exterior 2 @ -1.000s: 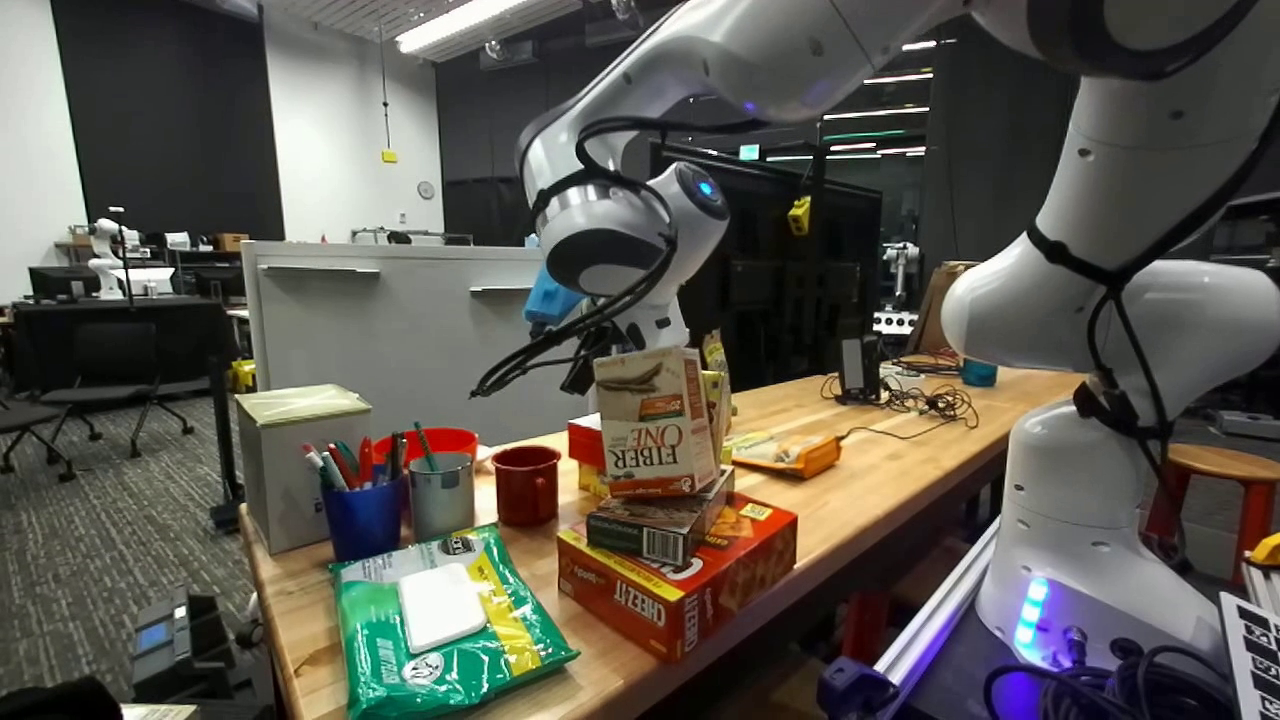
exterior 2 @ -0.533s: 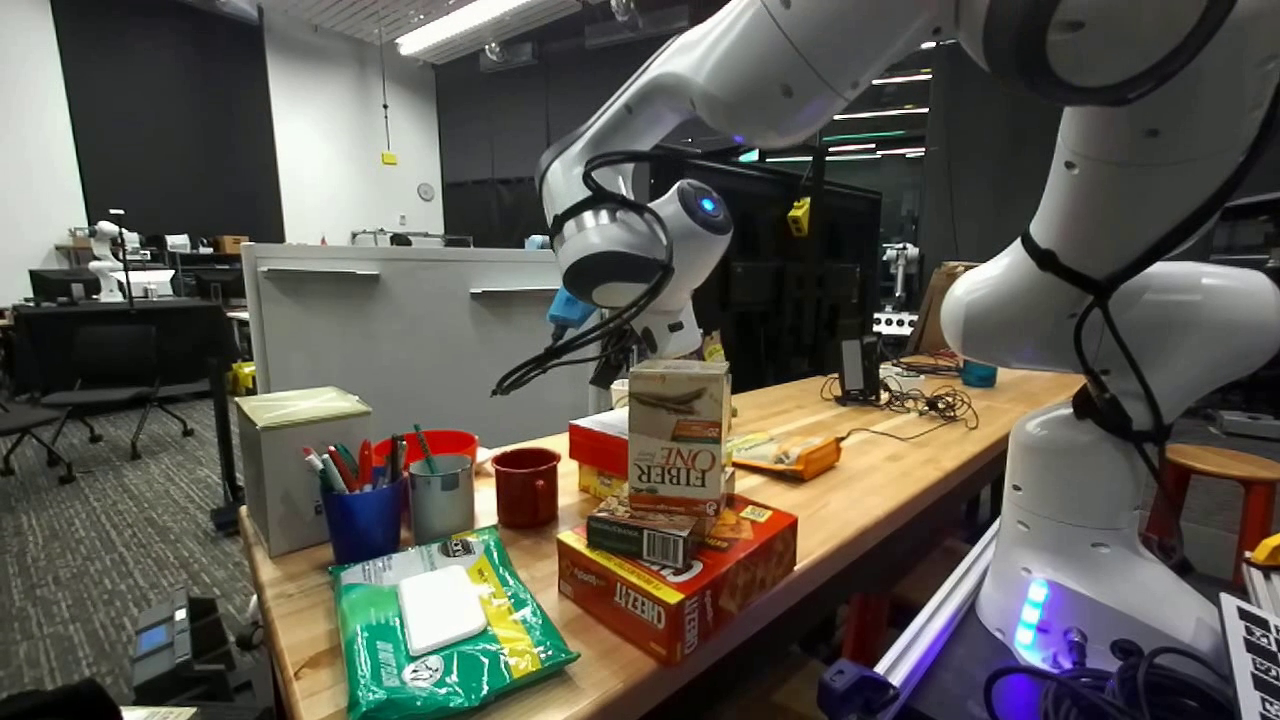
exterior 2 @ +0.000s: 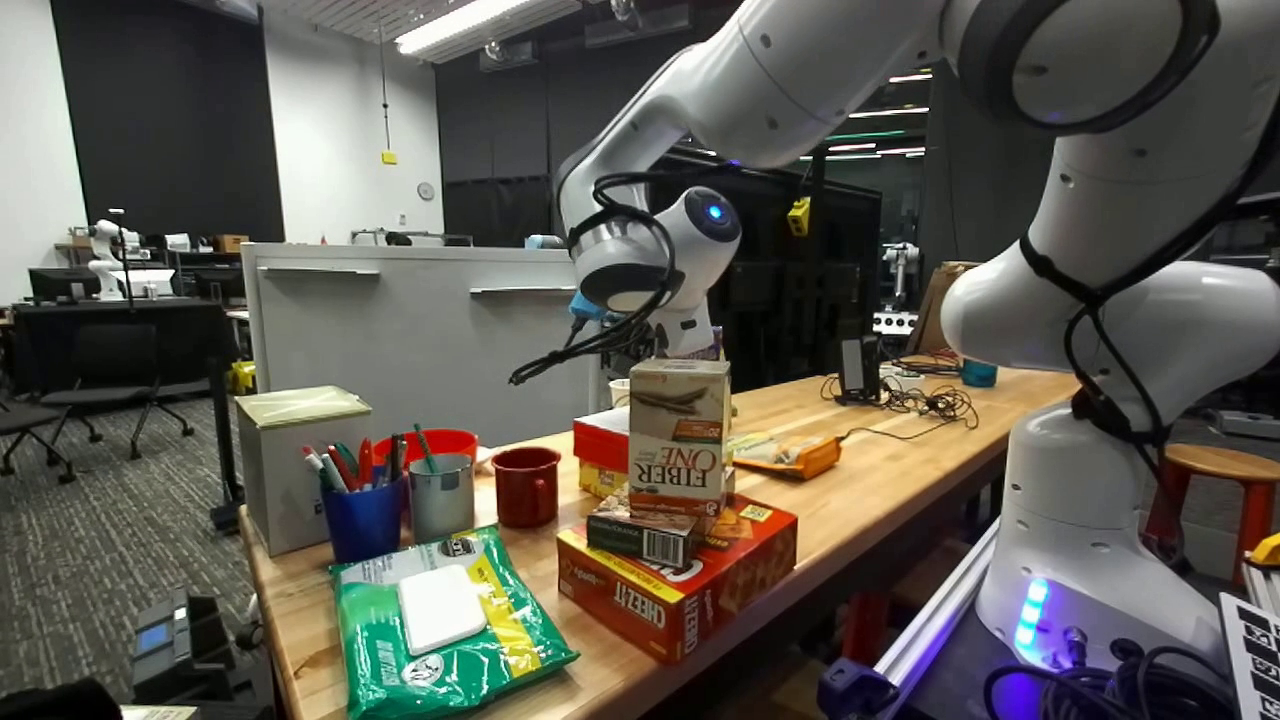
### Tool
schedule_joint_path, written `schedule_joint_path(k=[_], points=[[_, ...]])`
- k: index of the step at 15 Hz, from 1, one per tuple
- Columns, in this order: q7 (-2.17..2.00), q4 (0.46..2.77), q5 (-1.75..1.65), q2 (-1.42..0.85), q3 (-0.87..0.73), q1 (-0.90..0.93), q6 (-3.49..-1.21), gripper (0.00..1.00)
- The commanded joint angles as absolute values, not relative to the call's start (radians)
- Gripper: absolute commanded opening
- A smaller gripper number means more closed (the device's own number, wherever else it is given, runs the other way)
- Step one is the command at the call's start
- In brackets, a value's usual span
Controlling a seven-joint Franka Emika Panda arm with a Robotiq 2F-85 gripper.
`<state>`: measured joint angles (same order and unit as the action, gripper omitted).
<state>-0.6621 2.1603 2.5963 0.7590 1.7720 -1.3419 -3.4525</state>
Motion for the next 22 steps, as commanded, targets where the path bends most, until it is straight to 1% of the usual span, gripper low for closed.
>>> schedule_joint_path(k=[1,11,12,19,22], points=[[-0.737,2.185,2.610,0.833,1.750,-1.355,-3.451,1.00],[-0.941,2.268,2.611,0.960,1.742,-1.378,-3.453,1.00],[-0.865,2.213,2.610,0.924,1.716,-1.473,-3.451,1.00],[-0.838,2.149,2.609,0.875,1.671,-1.638,-3.469,1.00],[-0.825,2.130,2.611,0.849,1.668,-1.671,-3.468,1.00]])
